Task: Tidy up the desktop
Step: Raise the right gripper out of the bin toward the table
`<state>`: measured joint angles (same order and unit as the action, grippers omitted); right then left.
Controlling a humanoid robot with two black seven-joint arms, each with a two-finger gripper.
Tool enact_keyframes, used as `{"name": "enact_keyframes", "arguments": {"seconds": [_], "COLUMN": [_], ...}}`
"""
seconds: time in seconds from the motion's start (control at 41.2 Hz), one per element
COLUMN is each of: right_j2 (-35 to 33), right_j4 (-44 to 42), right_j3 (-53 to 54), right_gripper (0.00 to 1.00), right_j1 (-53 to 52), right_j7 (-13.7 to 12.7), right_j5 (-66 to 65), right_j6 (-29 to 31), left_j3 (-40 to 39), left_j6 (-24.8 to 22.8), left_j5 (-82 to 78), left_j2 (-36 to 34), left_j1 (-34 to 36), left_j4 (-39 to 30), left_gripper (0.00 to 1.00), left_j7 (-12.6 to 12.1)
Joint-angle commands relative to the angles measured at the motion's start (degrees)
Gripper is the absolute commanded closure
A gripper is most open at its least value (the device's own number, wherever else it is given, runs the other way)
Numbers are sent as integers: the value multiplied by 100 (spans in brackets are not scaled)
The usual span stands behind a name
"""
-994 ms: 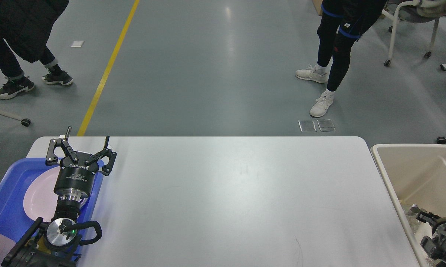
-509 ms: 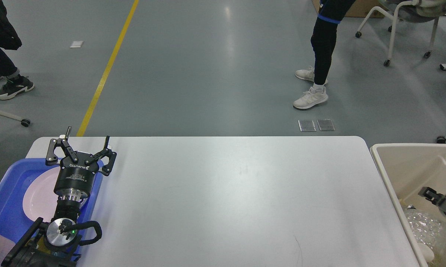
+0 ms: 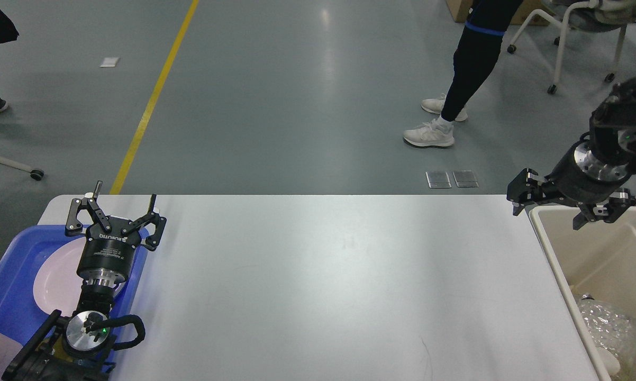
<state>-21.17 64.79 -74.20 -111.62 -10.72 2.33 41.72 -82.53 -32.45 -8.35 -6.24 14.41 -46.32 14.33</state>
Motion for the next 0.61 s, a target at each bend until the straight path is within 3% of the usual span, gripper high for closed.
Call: {"name": "enact_keyframes", "arguments": {"seconds": [0.0,0.121,0.218,0.582], "right_j2": [227,341,386,280], "right_j4": [1145,2421,2854,3048], "right_j3": [2,10,28,-147], "right_gripper": [0,0,0,0], "right_j1": [-1464,-2687,-3041,-2928], "right_j7": [-9,-9,-9,8], "right_j5": [22,48,118,654], "right_j6": [679,654,557,144], "left_j3": [0,0,0,0], "left_j6": [1,1,1,1], "left_j5": [0,0,0,0], "left_j2": [0,0,0,0], "left_j1": [0,0,0,0], "left_j4": [0,0,0,0], "left_gripper": [4,4,4,4], "left_j7": [0,0,0,0]}}
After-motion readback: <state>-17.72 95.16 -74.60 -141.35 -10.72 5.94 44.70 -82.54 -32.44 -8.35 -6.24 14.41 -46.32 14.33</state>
